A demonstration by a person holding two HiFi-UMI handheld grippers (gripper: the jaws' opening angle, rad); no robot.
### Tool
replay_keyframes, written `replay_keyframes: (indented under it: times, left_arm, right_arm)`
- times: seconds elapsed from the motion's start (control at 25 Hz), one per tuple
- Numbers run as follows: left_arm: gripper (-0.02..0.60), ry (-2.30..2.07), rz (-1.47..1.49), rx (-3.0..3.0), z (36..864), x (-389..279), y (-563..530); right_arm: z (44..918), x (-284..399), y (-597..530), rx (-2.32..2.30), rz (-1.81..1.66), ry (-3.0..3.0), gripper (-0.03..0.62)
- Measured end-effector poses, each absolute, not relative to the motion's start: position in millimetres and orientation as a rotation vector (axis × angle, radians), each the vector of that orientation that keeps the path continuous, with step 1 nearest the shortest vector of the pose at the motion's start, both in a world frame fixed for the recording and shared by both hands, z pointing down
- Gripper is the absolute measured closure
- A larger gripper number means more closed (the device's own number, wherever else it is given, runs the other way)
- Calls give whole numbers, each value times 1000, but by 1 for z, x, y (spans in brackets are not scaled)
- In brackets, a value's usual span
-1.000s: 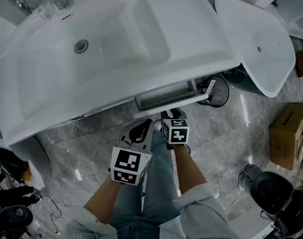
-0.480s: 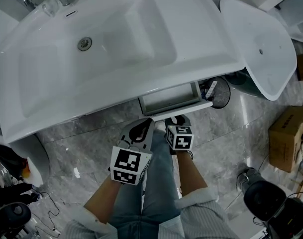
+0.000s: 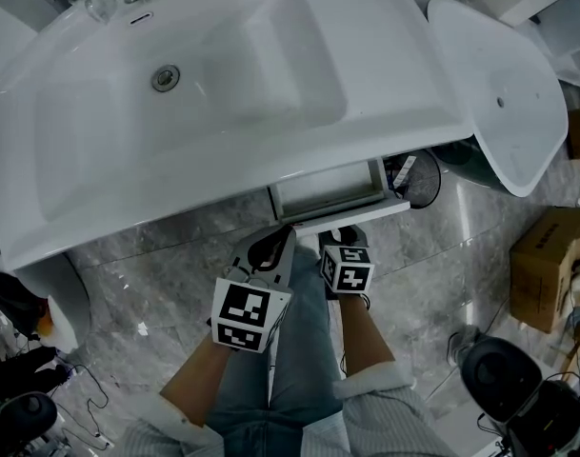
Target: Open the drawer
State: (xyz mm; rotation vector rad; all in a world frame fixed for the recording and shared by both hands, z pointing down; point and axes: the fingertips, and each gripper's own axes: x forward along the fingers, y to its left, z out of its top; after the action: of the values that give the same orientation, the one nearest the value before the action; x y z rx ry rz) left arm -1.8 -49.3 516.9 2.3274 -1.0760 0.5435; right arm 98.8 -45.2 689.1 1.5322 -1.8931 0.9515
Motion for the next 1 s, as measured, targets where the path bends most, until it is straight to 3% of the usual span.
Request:
replay_keyframes:
  times: [1.0]
  left_arm:
    - [566,-1118,479,2314,503,-13,-42]
  right_arm:
    - [678,99,-8,1532,982,-1878,462]
